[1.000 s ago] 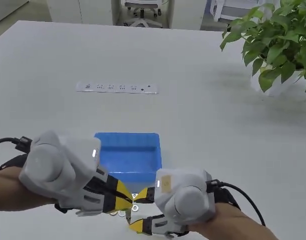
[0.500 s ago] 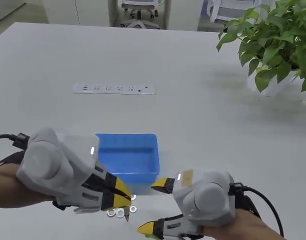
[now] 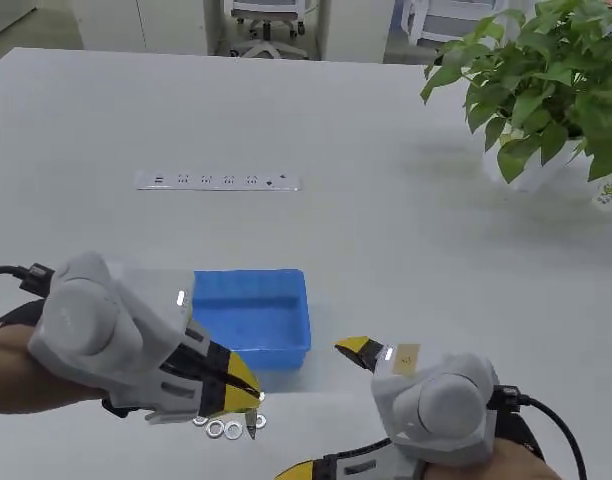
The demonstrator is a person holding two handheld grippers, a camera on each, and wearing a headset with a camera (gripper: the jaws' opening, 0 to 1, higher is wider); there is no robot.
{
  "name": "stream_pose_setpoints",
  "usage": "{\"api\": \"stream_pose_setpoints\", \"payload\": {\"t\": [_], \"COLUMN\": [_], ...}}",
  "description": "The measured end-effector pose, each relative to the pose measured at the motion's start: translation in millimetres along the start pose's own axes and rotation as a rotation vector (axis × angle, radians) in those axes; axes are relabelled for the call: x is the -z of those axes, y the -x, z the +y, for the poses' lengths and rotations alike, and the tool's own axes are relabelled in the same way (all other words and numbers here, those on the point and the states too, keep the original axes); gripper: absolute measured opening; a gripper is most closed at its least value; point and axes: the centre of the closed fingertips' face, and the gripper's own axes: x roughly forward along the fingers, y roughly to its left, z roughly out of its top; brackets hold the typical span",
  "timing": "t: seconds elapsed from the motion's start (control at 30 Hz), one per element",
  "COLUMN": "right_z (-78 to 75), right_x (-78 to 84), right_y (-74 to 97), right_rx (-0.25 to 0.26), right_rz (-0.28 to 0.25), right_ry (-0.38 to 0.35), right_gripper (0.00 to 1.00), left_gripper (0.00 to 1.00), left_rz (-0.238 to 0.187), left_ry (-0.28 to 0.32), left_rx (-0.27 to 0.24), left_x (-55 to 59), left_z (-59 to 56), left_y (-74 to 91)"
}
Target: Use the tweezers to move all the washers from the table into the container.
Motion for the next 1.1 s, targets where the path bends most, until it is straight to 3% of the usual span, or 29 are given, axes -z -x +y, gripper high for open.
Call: {"api": "stream_pose_setpoints", "payload": {"t": [0.1,1.1], "right_z": [-1.3,2.4], "right_x": [1.1,15.5], "right_y": [1.3,5.3], "right_rx": [0.012,0.011], "right_rz": [-0.002,0.033], "right_ry": [-0.014,-0.039], "right_gripper": [1.00,1.00], "left_gripper": [0.05,0.05], "left_rz": [-0.002,-0.009], "left_ry": [-0.002,-0.009], "left_rx": [0.001,-0.006], "left_x": [0.2,4.8], "left_z": [2.1,10.8], "left_y": [-0.6,-8.0]}}
